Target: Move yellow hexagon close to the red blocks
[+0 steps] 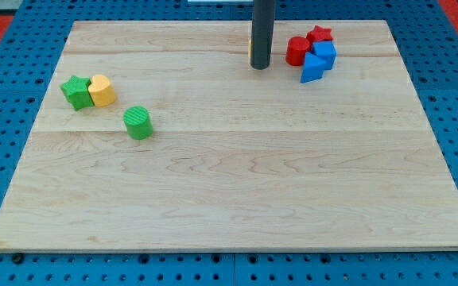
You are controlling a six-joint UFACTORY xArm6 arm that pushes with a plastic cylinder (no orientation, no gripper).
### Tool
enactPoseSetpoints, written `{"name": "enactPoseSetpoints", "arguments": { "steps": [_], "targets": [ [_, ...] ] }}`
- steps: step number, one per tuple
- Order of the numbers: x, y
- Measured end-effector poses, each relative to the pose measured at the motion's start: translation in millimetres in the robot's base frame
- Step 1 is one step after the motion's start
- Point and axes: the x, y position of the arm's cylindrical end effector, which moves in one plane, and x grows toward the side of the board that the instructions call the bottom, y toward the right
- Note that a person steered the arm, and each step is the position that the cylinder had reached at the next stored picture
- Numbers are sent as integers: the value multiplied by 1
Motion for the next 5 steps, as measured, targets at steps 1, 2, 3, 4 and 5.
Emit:
{"name": "enactPoseSetpoints", "arguments": {
  "steps": [1, 2, 3, 4, 5],
  "targets": [
    [5, -2],
    [-16, -2],
    [-41, -2],
    [-51, -5],
    [-43, -53]
  ]
}}
